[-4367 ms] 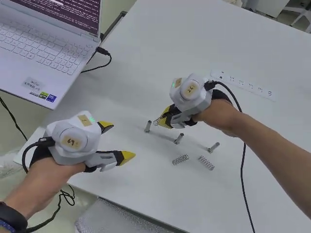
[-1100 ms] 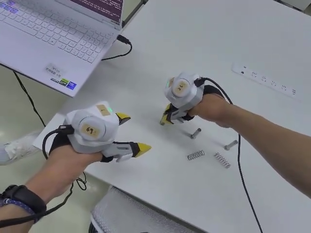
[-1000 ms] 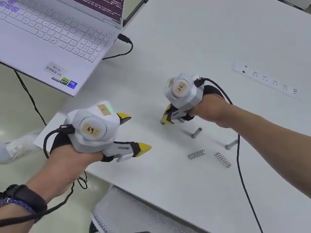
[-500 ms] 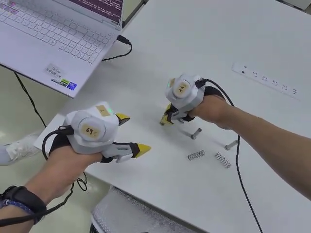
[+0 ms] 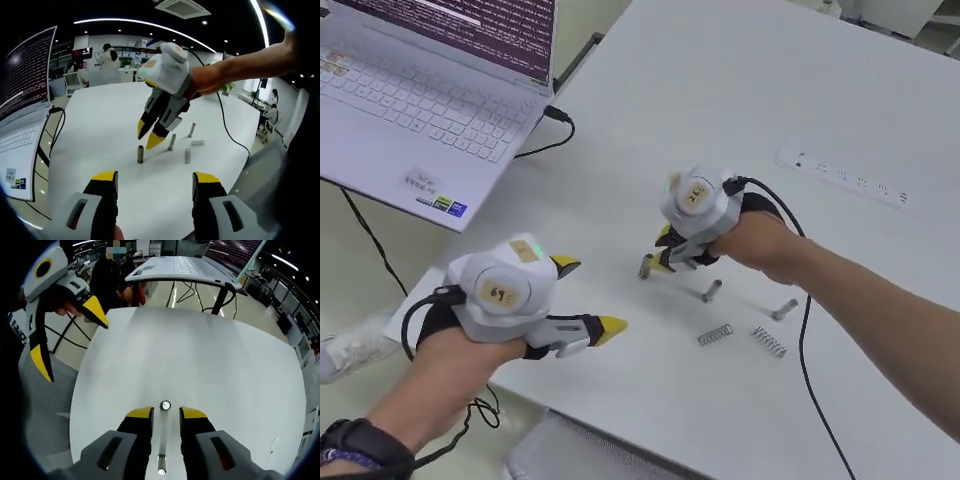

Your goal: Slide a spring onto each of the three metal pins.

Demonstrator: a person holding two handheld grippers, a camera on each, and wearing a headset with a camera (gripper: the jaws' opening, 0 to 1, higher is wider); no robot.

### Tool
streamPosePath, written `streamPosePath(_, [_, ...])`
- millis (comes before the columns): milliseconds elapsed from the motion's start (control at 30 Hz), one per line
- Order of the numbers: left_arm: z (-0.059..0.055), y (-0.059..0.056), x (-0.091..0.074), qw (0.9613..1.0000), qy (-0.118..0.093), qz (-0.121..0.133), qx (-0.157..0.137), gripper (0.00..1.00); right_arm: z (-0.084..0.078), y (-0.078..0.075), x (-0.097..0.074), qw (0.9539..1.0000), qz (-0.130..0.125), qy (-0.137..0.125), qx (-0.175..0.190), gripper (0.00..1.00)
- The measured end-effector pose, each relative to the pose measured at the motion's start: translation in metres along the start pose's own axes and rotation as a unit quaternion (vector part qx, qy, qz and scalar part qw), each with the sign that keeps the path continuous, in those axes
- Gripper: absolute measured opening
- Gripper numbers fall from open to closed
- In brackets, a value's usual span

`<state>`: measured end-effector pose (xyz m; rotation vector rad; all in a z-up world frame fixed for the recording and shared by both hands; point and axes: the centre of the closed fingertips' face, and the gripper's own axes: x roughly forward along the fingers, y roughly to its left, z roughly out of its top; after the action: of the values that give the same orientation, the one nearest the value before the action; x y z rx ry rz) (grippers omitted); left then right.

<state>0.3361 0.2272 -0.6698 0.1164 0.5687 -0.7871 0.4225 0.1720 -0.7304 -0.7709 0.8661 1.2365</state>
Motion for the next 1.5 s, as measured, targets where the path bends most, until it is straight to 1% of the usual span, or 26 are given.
streamPosePath(133, [0.003, -0.002, -0.002, 1.0000, -0.003, 0.003, -0.002, 0.56, -0.004, 0.001, -0.007, 0.9999, -0.007, -0.004, 0.009, 0.19])
streamPosePath(267, [0.005, -0.003, -0.004, 1.0000, -0.006, 0.006, -0.004, 0.56, -0.005, 0.004, -0.016, 0.9995, -0.013, -0.017, 0.025, 0.20])
streamPosePath(400, [0.005, -0.002, -0.005, 0.9997, -0.010, 0.013, -0.016, 0.56, -0.008, 0.005, -0.025, 0.9989, -0.029, -0.027, 0.027, 0.20])
streamPosePath(467, [0.006, -0.002, -0.006, 0.9995, -0.014, 0.016, -0.022, 0.56, -0.010, 0.007, -0.032, 0.9981, -0.034, -0.036, 0.036, 0.22])
streamPosePath(633, [0.007, -0.004, -0.005, 0.9996, -0.013, 0.016, -0.019, 0.56, -0.016, 0.012, -0.042, 0.9968, -0.045, -0.048, 0.046, 0.24])
streamPosePath(700, [0.008, -0.006, -0.005, 0.9997, -0.012, 0.015, -0.016, 0.56, -0.019, 0.015, -0.046, 0.9962, -0.048, -0.052, 0.051, 0.26])
streamPosePath(800, [0.009, -0.007, -0.005, 0.9997, -0.012, 0.014, -0.016, 0.56, -0.024, 0.020, -0.050, 0.9958, -0.059, -0.047, 0.052, 0.29])
streamPosePath(900, [0.009, -0.008, -0.004, 0.9997, -0.012, 0.014, -0.016, 0.56, -0.025, 0.026, -0.056, 0.9944, -0.066, -0.058, 0.060, 0.31])
streamPosePath(1000, [0.010, -0.011, -0.002, 0.9998, -0.009, 0.011, -0.013, 0.56, -0.025, 0.033, -0.061, 0.9925, -0.073, -0.070, 0.069, 0.32])
streamPosePath(1100, [0.012, -0.014, -0.001, 0.9998, -0.010, 0.010, -0.011, 0.56, -0.028, 0.038, -0.064, 0.9914, -0.075, -0.076, 0.075, 0.34])
streamPosePath(1200, [0.013, -0.016, 0.000, 0.9999, -0.010, 0.008, -0.011, 0.56, -0.032, 0.045, -0.065, 0.9912, -0.076, -0.081, 0.072, 0.35])
streamPosePath(1300, [0.014, -0.020, 0.002, 0.9999, -0.008, 0.006, -0.008, 0.56, -0.037, 0.049, -0.066, 0.9902, -0.078, -0.085, 0.080, 0.36])
streamPosePath(1467, [0.017, -0.022, 0.001, 0.9999, -0.007, 0.007, -0.006, 0.56, -0.045, 0.058, -0.075, 0.9874, -0.081, -0.096, 0.095, 0.38])
streamPosePath(1500, [0.017, -0.023, 0.001, 1.0000, -0.005, 0.007, -0.004, 0.56, -0.047, 0.060, -0.078, 0.9860, -0.084, -0.102, 0.102, 0.38])
